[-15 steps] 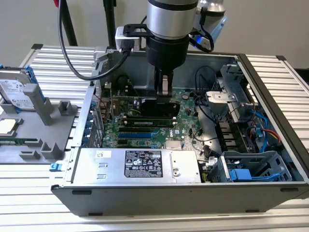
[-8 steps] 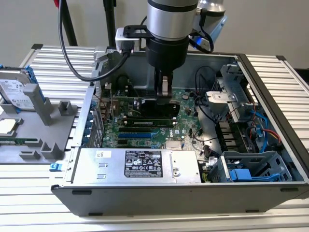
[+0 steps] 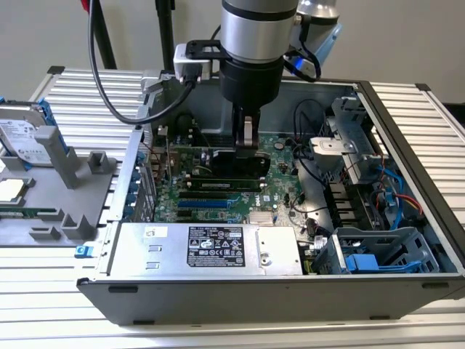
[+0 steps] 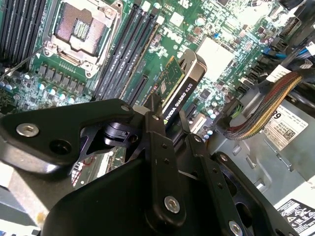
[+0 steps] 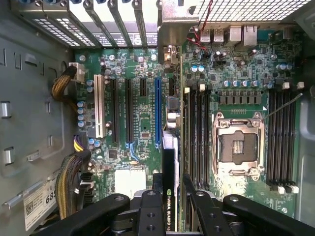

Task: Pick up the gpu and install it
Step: 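Insert the gpu into the slot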

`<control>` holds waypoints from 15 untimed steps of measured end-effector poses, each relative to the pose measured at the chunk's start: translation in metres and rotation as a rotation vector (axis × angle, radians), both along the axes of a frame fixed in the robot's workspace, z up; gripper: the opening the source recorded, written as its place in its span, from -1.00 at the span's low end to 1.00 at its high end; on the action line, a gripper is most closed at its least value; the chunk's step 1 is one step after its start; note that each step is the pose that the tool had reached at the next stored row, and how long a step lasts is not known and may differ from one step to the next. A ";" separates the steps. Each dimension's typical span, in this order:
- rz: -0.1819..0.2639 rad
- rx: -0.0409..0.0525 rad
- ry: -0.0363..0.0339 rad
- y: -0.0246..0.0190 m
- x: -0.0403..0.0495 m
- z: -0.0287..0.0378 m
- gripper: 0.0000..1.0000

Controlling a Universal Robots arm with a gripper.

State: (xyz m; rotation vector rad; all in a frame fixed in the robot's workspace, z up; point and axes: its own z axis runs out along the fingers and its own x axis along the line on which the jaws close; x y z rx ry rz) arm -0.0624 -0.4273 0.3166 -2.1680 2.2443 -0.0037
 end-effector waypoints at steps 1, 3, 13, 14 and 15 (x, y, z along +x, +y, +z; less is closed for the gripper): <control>0.000 0.0000 0.0000 0.0000 0.0000 -0.0003 -1.00; 0.000 0.0001 0.0000 0.0000 0.0000 -0.0009 -1.00; 0.000 0.0000 0.0000 0.0000 0.0000 -0.0041 -1.00; 0.000 0.0000 0.0000 0.0000 0.0000 -0.0045 -1.00; 0.000 0.0000 0.0000 0.0000 0.0000 -0.0048 -1.00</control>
